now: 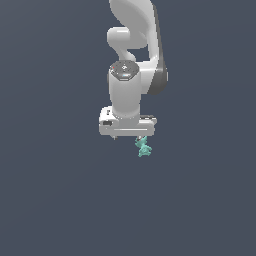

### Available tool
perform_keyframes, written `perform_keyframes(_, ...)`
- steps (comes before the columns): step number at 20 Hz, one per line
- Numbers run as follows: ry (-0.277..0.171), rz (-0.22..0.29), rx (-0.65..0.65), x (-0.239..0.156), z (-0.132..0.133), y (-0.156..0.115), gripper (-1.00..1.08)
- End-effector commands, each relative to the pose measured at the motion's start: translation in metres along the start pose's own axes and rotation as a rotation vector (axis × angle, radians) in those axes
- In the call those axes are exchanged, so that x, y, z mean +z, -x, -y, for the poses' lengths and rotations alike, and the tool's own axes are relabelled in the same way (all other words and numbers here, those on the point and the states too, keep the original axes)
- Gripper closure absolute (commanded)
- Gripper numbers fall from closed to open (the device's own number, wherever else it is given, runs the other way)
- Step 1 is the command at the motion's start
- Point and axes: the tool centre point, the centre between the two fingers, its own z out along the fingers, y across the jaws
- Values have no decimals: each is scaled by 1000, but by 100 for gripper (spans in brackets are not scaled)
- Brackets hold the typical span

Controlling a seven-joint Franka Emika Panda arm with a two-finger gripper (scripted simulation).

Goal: Pick up the object and move it to a goal position.

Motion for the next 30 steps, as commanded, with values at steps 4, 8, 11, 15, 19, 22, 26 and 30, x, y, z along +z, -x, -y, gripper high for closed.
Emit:
perform_keyframes(4, 0, 6, 2, 2, 0, 1, -92)
perform_keyframes(8, -1, 26, 5, 9, 1, 3, -92)
perform_keyframes(11, -1, 29, 4, 11, 1, 4, -92)
perform_keyframes(15, -2, 28, 7, 10, 0, 4, -92)
perform_keyframes(19, 1, 28, -15, 15, 7, 6, -92)
perform_keyframes(22, 5, 26, -51, 23, 18, 10, -92)
perform_keyframes(26, 11, 23, -127, 40, 40, 20, -92)
perform_keyframes(30, 16, 19, -200, 55, 61, 30, -92)
